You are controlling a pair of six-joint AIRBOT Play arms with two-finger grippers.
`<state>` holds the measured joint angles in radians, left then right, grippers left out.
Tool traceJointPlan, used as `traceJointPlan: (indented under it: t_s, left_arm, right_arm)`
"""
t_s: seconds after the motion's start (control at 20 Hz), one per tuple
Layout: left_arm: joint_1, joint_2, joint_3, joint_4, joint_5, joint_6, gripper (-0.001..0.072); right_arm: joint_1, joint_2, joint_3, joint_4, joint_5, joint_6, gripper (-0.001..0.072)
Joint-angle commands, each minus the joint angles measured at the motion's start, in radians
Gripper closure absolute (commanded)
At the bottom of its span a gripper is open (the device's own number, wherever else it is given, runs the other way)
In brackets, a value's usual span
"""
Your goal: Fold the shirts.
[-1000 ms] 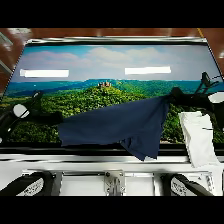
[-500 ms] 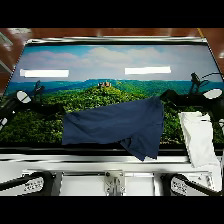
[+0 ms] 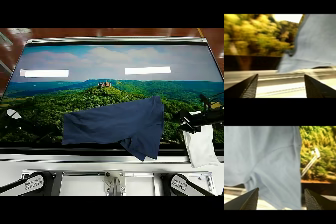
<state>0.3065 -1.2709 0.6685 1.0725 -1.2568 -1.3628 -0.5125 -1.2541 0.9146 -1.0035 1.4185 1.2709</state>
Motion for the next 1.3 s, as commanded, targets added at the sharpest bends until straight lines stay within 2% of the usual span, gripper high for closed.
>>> traceJointPlan:
  t_s: [0.0,0.35,0.4,0.45,0.55,0.65,0.7,0.95,1.25]
  left_arm:
    - [-0.023,-0.004,-0.082,-0.121,0.096,0.058,0.0036]
    - [-0.082,-0.058,-0.082,-0.155,0.129,0.057,0.0043]
    - [-0.097,-0.069,-0.082,-0.158,0.132,0.047,0.0088]
    - [-0.111,-0.08,-0.082,-0.157,0.135,0.038,0.0225]
    - [-0.122,-0.097,-0.081,-0.157,0.161,0.014,0.0294]
    - [-0.122,-0.097,-0.08,-0.158,0.167,0.001,0.0571]
    - [-0.122,-0.095,-0.078,-0.158,0.16,0.01,0.0653]
    - [-0.122,-0.018,-0.073,-0.156,0.165,0.047,0.0663]
    - [-0.122,0.097,-0.073,-0.157,0.146,0.045,0.0662]
  right_arm:
    - [-0.011,0.003,-0.02,0.072,-0.035,-0.001,0.0029]
    - [-0.011,0.002,-0.021,0.077,-0.062,0.014,0.0028]
    - [-0.008,0.002,-0.024,0.078,-0.067,0.016,0.0028]
    - [0.001,0.002,-0.029,0.071,-0.071,0.016,0.0028]
    - [0.042,0.002,-0.048,0.042,-0.099,0.02,0.0028]
    - [0.084,0.002,-0.077,0.017,-0.158,0.041,0.0028]
    - [0.1,0.002,-0.094,0.009,-0.195,0.058,0.0028]
    - [0.169,-0.092,-0.124,0.051,-0.253,0.071,0.0028]
    - [0.194,-0.172,-0.124,0.068,-0.438,0.063,0.0029]
